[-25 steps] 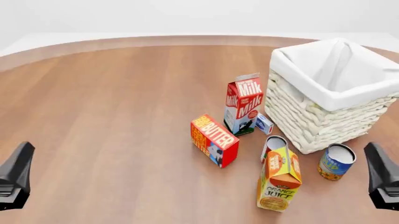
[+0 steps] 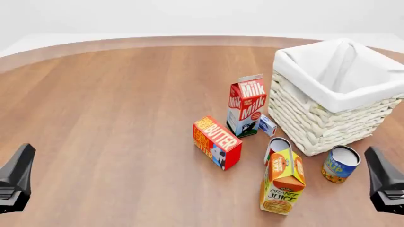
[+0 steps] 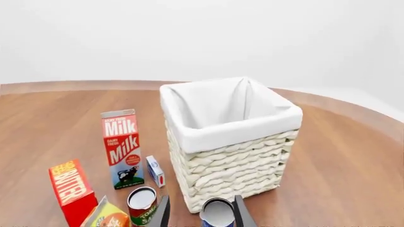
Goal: Pick up the alphabet soup, and put it in the basket.
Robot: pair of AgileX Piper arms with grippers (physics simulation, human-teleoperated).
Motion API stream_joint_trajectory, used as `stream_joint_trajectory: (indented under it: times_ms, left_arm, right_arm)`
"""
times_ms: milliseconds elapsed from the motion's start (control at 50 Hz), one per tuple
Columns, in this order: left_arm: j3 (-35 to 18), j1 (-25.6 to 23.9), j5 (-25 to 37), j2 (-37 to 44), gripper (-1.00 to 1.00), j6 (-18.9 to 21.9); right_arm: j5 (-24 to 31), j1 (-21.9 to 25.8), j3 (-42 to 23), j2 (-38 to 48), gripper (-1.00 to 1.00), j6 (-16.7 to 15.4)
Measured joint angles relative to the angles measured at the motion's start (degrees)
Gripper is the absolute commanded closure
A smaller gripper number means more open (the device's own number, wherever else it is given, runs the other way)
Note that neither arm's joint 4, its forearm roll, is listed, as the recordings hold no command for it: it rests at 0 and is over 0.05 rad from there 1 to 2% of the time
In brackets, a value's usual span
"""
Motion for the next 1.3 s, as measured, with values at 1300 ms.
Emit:
stream_joint_trajectory:
  times_ms: [1300]
  left_arm:
    - [0.0,0.0,0.0,0.0,-1.0,0.0]
  right_arm:
    - [-12.84,-3.13,0.03,22.95,-1.0,-1.07]
